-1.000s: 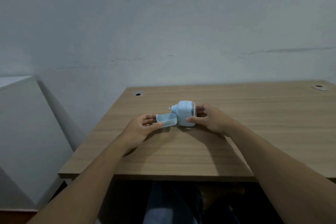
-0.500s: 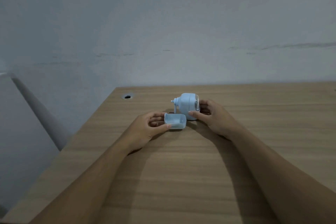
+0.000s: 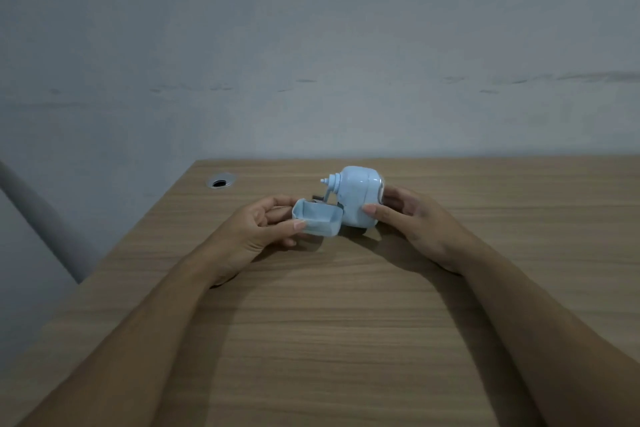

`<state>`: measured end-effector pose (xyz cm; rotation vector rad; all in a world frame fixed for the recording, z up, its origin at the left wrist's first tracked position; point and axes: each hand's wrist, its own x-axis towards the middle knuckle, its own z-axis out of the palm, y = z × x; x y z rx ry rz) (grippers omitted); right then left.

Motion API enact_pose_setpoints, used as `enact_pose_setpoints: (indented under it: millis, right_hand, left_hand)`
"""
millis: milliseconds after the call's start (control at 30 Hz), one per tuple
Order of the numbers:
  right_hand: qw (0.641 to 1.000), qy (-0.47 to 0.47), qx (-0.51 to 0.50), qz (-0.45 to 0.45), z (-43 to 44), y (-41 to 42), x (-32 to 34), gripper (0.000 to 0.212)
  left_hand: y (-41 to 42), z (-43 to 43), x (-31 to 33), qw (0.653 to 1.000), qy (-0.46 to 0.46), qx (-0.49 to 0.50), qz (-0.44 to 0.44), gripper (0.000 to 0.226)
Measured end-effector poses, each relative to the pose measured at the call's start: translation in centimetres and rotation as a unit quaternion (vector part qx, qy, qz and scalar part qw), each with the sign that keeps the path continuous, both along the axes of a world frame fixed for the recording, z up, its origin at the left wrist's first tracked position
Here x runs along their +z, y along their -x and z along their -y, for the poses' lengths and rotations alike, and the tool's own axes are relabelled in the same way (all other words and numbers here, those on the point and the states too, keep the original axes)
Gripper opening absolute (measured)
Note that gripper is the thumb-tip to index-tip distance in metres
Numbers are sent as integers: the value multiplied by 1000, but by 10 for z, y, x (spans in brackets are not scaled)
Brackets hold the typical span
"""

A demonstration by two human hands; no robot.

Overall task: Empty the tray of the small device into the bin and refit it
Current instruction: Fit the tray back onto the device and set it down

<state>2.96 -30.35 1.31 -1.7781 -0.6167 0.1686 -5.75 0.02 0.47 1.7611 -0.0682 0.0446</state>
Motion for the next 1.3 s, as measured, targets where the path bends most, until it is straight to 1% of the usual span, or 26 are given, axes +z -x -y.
enact_pose_setpoints:
  millis: [67,167,300,367,500,567,600,700,800,867,933,1000,1067,1133,1200,1300]
  right_hand:
    - [1000,-9,18,-16,4,1,0,39]
    - [999,1,35,-16,2,7,0,41]
    - [999,-17,25,-21,-4,12,-6,48]
    - [999,-29,17,-21,-6,15,-7,55]
    - [999,-32,7,-15,-13,22,-7,57]
    - [1000,-29,-9,-1,-18,25,-9,60]
    - [999,-31,-18,1,-20,26,-11,62]
    - [999,-18,-35,8,-25,28,-13,68]
    - [999,7,-38,14,-27,31,-13,60]
    - [999,14,-41,22,-27,31,-12,62]
    - [998,20,-51,33,-28,34,-13,70]
    - [997,25,-62,44,-32,37,-14,72]
    - [995,30,-74,56,-35,38,-16,70]
    - [994,38,-85,64,-36,37,-16,73]
    - [993,44,-90,67,-33,37,-14,78]
    - [994,51,-74,65,-26,37,-12,85]
  left_hand:
    - [-1,1,2,1000,-2,-9,0,57]
    - [2,4,3,1000,-20,3,-2,47]
    - [6,10,5,999,-34,14,-3,44]
    - [6,14,4,999,-37,14,-6,48]
    - [9,22,2,999,-29,-1,-18,73]
    - [11,25,2,999,-52,-4,-13,81]
    - [11,26,0,997,-70,-7,-9,83]
    - [12,28,-1,991,-136,-18,4,74]
    - [14,32,0,983,-181,-19,18,65]
    - [14,33,1,982,-186,-17,20,64]
    - [13,36,1,982,-187,-28,21,73]
    - [13,42,3,982,-182,-32,22,90]
    - [14,48,9,983,-182,-19,25,106]
    - [14,49,9,980,-195,5,41,109]
    - [15,46,7,976,-208,45,54,105]
    - [14,39,5,975,-188,98,65,90]
